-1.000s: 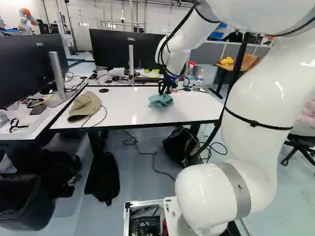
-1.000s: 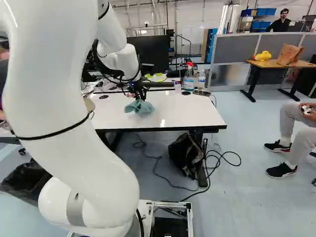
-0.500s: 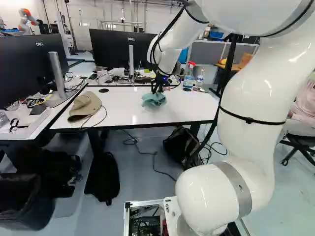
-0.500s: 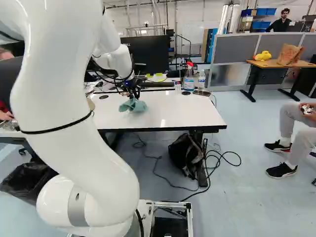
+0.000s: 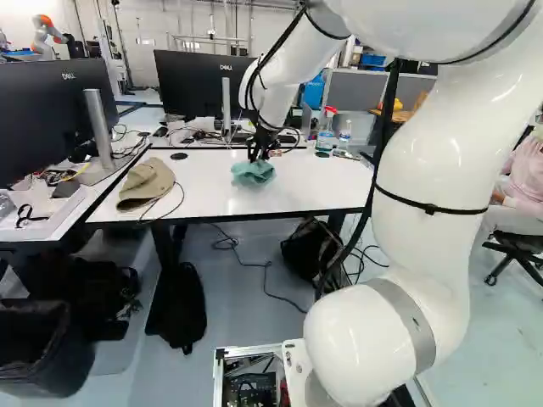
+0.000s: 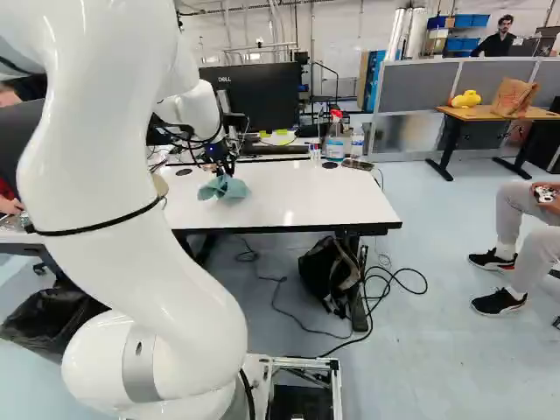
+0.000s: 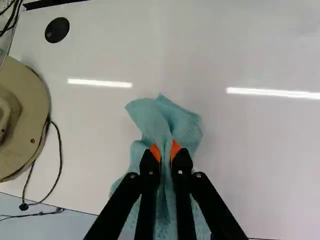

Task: Clean the table with the green towel

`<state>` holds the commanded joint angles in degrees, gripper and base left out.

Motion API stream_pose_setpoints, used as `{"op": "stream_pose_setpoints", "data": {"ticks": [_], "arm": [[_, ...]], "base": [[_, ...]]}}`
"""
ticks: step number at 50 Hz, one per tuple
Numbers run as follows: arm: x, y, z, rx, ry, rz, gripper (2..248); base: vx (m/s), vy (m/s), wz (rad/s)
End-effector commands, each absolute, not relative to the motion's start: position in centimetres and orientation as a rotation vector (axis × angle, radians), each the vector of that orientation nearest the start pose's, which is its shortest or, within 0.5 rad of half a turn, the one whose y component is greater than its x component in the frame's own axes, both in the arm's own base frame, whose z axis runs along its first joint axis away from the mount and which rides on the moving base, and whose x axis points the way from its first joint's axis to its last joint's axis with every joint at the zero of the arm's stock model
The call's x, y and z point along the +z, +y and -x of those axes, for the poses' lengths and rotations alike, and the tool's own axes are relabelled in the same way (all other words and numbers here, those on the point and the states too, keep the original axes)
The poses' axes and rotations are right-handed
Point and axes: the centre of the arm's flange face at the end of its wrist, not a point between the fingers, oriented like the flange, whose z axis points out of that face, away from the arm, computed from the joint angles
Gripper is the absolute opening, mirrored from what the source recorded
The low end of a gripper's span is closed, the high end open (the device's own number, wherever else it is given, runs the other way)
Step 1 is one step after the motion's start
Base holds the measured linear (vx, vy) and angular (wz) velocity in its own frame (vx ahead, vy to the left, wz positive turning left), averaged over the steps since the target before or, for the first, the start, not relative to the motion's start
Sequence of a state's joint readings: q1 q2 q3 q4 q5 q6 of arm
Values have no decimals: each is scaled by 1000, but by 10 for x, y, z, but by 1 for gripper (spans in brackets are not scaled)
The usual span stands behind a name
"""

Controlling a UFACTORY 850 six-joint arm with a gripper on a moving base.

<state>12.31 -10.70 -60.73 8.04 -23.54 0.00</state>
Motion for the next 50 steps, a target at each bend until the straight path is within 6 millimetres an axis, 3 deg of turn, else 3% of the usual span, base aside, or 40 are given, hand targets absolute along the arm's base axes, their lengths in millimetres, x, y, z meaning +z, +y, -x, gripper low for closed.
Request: {"op": "stream_pose_setpoints", "data": {"ticks": [25, 50], "arm": [[508, 155, -491, -651, -264, 2909, 41], [509, 156, -490, -651, -268, 2908, 41]], "base": [[0, 0, 0], [0, 0, 0]]}}
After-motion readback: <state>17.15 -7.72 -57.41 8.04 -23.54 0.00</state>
